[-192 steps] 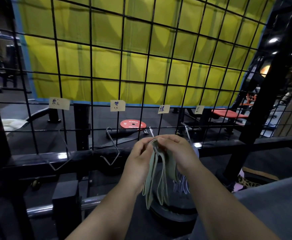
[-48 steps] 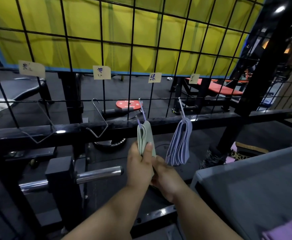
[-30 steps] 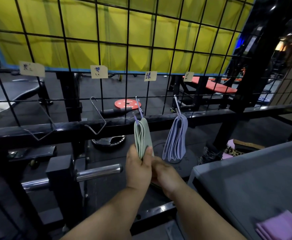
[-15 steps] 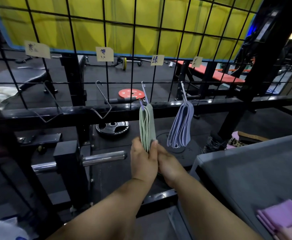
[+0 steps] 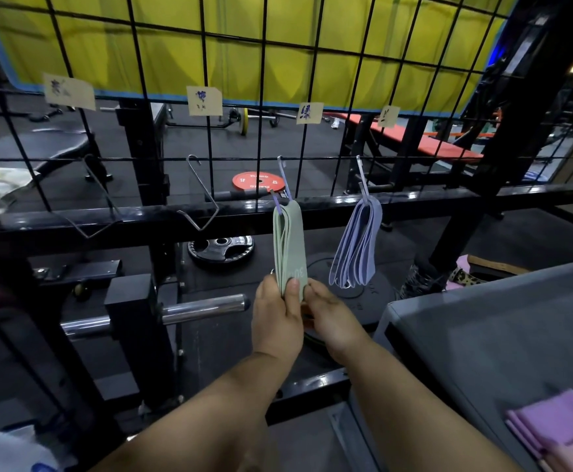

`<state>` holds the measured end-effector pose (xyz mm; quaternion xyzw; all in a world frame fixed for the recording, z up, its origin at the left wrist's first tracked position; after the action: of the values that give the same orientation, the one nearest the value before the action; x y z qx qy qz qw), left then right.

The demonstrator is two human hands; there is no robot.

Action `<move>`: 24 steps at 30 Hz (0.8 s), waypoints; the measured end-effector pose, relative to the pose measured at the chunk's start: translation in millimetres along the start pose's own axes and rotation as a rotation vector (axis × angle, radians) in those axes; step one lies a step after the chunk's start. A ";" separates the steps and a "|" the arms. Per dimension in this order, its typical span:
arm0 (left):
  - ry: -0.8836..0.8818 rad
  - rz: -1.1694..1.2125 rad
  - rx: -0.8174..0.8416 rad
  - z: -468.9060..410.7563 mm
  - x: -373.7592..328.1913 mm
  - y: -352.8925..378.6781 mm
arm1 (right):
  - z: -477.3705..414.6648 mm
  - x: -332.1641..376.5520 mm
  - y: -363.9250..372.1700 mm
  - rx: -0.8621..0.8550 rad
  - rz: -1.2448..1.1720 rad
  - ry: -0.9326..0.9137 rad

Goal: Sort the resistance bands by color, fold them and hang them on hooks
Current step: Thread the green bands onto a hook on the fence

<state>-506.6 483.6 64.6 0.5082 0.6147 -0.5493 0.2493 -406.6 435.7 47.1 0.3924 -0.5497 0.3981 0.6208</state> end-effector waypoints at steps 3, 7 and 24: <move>0.000 -0.010 0.021 0.3 1.3 2.1 | -2.1 -4.6 3.5 0.004 0.030 0.009; 0.007 -0.037 0.043 -1.4 4.4 1.7 | -4.8 -10.1 6.4 0.017 0.077 -0.005; -0.046 -0.096 0.136 2.9 20.5 6.5 | -5.5 -15.9 0.6 -0.019 0.103 -0.014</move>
<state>-508.9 487.3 43.3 0.4814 0.5937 -0.6125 0.2017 -406.4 440.0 30.8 0.3602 -0.5773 0.4216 0.5994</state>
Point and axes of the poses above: each hand's wrist, its own z-axis away from the middle knuckle, its own y-axis out of the palm, x = y × z, the point moved 10 cm from there along -z, towards the middle knuckle, and after that the axes turned 9 degrees about -z, right-handed, at the moved point
